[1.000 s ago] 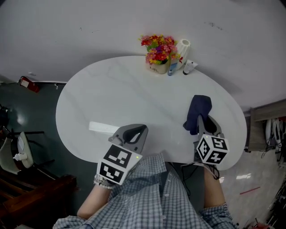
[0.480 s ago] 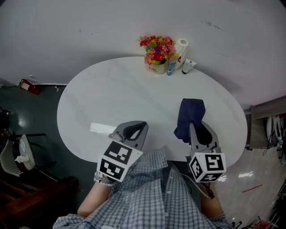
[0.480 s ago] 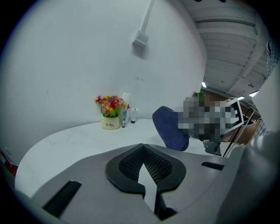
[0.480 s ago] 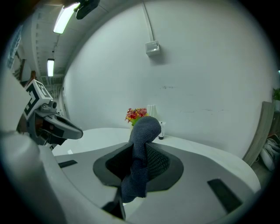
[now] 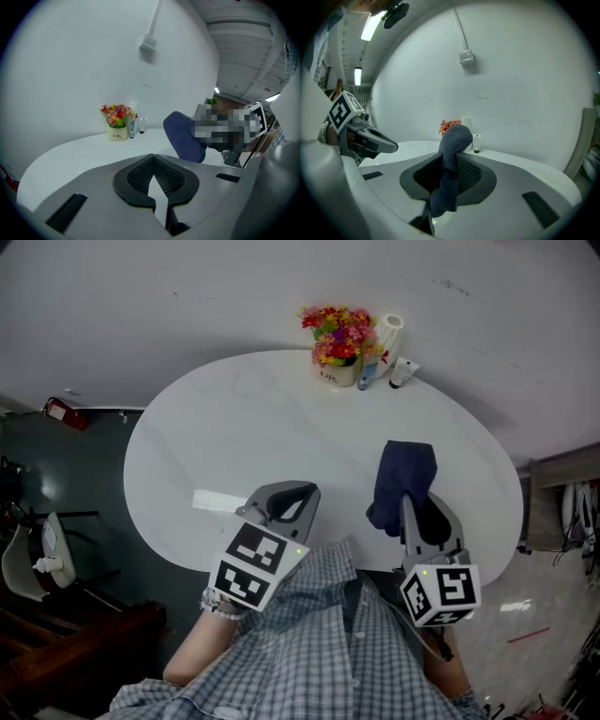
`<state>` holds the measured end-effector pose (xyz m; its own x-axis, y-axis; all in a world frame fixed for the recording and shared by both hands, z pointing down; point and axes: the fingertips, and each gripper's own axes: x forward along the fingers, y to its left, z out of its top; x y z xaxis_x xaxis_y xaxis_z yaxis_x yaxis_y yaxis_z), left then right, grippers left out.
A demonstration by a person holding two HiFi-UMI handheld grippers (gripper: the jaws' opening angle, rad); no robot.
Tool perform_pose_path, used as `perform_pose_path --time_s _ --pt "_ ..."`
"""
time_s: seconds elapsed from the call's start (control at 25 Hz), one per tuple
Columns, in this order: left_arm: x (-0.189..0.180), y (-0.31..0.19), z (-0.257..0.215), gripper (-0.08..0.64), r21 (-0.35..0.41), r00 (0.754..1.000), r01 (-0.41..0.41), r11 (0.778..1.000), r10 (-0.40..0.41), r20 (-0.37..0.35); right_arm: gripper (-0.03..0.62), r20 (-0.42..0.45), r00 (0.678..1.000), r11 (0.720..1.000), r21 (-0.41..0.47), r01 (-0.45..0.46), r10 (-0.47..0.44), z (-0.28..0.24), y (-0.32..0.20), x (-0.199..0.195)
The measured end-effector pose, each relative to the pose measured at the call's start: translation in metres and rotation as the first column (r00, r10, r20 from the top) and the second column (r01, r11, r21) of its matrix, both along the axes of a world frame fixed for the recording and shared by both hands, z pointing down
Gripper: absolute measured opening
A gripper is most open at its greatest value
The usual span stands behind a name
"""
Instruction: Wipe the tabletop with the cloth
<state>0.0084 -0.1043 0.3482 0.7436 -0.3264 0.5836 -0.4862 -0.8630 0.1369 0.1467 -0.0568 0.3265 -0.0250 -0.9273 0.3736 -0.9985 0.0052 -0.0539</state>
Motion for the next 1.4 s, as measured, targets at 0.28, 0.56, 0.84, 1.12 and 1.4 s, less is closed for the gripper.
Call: perform_pose_path --time_s 0.28,0.56,0.84,1.12,1.4 --pt "0.002 0.0 0.0 0.002 0.002 1.0 -0.004 1.0 0.004 -0.003 0.074 0.0 1.0 1.0 0.005 -0.015 0.015 -0.001 0.002 0.003" --pt "0.001 0.002 0.0 0.002 0.0 1.0 -0.005 1.0 0.005 -0.007 0.074 -0.012 1.0 1.0 -0.007 -0.028 0.028 0.003 0.005 0.006" --pt "0.002 0.003 0.001 0.002 -0.002 1.0 -0.007 1.0 0.007 -0.006 0.074 -0.015 0.999 0.999 -0.01 -0.039 0.038 0.004 0.007 0.01" --pt "0.001 0.003 0.001 0.002 -0.008 1.0 0.001 1.0 -0.001 -0.011 0.074 -0.03 0.999 0.999 -0.01 -0.037 0.037 0.002 0.01 0.011" --pt "0.005 0.009 0.002 0.002 -0.01 1.0 -0.014 1.0 0.014 -0.013 0.074 -0.028 0.999 0.999 -0.024 -0.036 0.036 0.004 0.015 0.01"
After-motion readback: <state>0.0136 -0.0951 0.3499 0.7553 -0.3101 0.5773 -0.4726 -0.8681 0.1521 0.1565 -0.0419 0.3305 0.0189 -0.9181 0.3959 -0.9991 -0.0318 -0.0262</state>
